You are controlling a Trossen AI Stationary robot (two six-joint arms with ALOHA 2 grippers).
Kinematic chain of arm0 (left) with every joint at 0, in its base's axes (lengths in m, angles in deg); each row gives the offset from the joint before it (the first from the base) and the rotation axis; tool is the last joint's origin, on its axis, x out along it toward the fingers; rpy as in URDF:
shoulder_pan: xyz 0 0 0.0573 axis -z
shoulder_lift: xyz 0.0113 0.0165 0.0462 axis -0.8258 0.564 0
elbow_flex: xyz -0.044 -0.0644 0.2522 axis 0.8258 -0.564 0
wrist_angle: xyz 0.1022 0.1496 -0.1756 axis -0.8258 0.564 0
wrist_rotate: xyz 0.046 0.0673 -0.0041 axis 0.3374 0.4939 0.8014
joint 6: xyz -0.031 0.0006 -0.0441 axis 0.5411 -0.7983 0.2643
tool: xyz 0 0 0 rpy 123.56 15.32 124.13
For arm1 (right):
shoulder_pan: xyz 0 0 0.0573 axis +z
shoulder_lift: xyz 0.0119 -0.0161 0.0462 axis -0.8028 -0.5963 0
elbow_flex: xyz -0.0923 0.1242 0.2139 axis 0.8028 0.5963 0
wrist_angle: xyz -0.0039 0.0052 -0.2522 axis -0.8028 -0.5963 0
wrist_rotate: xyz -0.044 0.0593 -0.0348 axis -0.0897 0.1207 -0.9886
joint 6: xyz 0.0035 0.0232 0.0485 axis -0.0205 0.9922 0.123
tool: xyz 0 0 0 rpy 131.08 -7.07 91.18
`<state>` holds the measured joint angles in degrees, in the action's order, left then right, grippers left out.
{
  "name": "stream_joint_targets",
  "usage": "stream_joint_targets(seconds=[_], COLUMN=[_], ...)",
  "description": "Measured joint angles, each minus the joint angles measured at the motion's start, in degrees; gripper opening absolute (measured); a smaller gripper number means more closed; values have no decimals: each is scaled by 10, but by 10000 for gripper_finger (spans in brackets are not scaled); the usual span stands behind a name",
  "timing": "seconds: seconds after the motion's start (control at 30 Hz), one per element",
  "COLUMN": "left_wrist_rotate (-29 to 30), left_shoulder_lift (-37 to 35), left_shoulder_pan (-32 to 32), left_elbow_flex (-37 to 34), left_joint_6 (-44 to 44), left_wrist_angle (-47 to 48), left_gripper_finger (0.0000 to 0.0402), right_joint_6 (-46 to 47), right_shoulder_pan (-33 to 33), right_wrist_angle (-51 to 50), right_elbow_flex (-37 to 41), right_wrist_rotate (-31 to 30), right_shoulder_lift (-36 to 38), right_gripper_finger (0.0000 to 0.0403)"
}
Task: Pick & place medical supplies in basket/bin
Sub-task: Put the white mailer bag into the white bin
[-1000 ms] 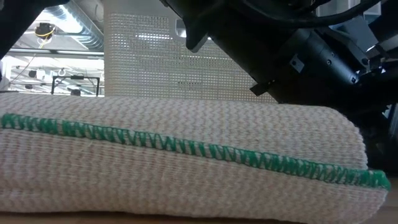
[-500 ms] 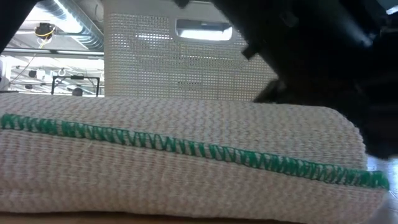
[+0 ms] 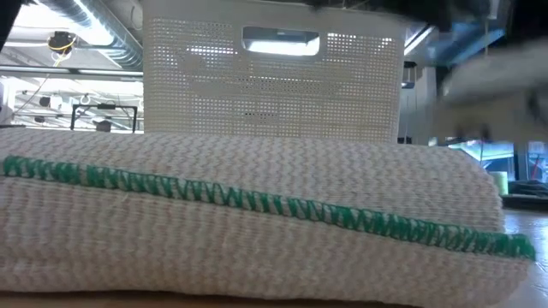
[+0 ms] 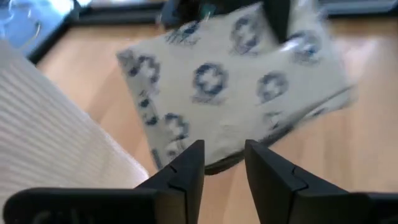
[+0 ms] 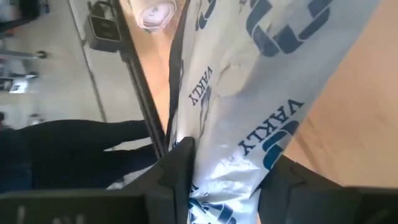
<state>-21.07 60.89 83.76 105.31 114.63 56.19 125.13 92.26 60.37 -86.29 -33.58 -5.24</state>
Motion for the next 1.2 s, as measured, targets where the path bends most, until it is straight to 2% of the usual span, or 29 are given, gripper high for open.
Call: stream_joint_targets(seconds=[0.23, 0.37, 0.6, 0.77, 0.9, 1.07, 1.2], left_wrist_rotate=[30, 67, 110, 132, 156, 155, 161], left_shoulder_lift=[-99, -165, -248, -288, -331, -397, -440], left_shoulder_pan=[33, 61, 105, 125, 130, 131, 131], left_elbow_flex=[1, 0, 1, 1, 0, 0, 0], left_joint_6=[-64, -91, -128, -158, -82, 21, 70], left_wrist_angle=[-5, -6, 1, 15, 38, 138, 217], left_gripper_finger=[109, 109, 109, 109, 109, 109, 109], right_joint_6=[-11, -34, -136, -304, -444, -580, -636], right_shoulder_pan=[5, 4, -2, -53, -117, -199, -261], right_wrist_angle=[-174, -258, -365, -396, -396, -429, -490], right_elbow_flex=[-182, -277, -428, -518, -586, -688, -773], right_wrist_rotate=[-3, -32, -157, -233, -226, -194, -194], right_shoulder_lift=[-6, -7, -17, -56, -119, -215, -282], right_gripper_finger=[124, 124, 124, 124, 124, 124, 124])
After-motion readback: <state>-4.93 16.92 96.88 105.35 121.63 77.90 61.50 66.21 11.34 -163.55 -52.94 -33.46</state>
